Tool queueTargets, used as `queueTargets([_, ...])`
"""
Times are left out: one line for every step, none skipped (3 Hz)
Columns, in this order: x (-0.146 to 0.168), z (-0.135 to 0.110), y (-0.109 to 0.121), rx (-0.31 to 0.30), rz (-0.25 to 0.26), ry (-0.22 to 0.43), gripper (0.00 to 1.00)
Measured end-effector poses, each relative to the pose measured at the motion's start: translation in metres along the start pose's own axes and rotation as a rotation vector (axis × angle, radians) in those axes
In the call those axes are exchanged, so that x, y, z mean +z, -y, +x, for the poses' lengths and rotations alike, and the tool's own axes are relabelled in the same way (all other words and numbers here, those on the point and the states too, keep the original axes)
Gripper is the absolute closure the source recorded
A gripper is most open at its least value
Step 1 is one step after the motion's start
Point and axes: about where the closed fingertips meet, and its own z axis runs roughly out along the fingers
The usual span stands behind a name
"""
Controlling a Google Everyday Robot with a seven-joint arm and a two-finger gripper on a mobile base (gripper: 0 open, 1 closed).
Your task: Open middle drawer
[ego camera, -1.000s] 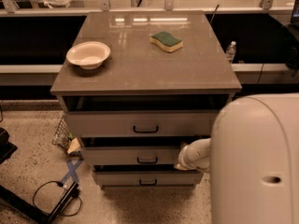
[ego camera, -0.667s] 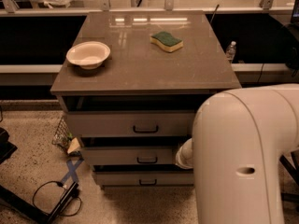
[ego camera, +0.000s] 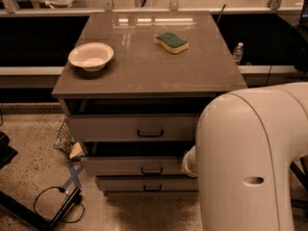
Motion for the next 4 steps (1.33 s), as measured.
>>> queueTargets([-0.003,0.003,-0.004,0.005,-0.005,-0.002,1.00])
queueTargets([-0.014,0.015,-0.019,0.023,-0.025,-0.010,1.00])
queueTargets([-0.017,0.014,-0.018,0.023,-0.025,-0.010,1.00])
queueTargets([-0.032,0.027,-0.041,0.036,-0.043,0.010,1.00])
